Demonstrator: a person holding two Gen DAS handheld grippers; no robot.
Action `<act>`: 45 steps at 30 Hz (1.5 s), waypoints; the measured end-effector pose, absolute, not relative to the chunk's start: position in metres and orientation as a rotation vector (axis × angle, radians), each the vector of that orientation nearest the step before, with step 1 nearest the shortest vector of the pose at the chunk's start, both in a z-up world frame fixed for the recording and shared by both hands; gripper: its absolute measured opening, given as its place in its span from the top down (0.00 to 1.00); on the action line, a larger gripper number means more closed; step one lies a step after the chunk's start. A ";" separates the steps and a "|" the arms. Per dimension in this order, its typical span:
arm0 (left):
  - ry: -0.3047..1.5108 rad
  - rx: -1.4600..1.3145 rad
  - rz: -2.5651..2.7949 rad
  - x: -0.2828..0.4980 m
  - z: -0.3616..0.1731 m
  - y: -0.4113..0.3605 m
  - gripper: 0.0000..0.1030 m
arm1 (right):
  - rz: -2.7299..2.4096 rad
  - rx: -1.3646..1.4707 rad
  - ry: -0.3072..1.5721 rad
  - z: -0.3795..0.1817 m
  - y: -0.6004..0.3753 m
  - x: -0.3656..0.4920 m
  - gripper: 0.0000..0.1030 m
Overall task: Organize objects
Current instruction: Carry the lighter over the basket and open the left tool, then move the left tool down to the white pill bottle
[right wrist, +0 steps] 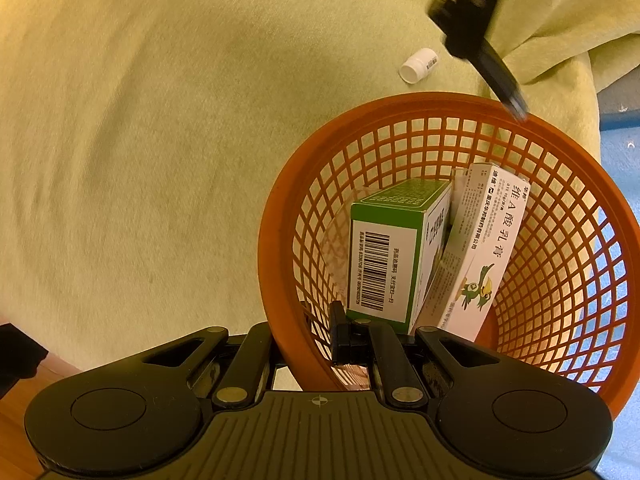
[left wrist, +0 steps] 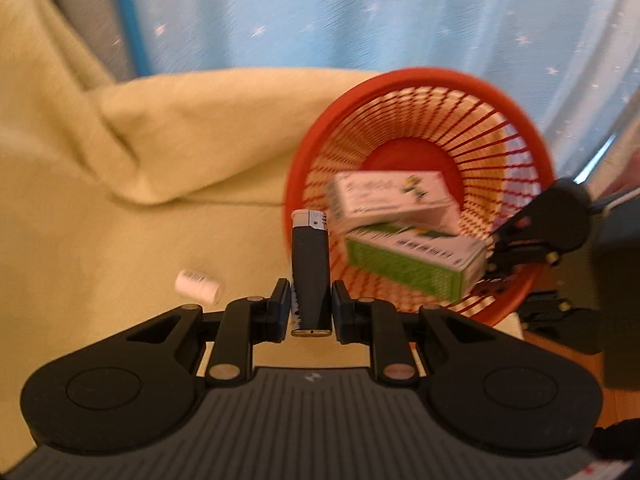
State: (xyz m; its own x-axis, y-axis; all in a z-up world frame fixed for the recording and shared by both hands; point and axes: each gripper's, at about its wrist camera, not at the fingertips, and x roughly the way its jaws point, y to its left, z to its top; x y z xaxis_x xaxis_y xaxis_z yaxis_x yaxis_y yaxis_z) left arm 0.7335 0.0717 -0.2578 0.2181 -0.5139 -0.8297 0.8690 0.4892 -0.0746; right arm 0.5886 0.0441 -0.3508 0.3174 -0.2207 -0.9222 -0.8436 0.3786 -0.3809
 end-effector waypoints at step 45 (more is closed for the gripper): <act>0.884 0.438 -0.946 0.754 -0.269 0.064 0.75 | 0.549 -1.122 1.207 -0.348 0.043 0.586 0.95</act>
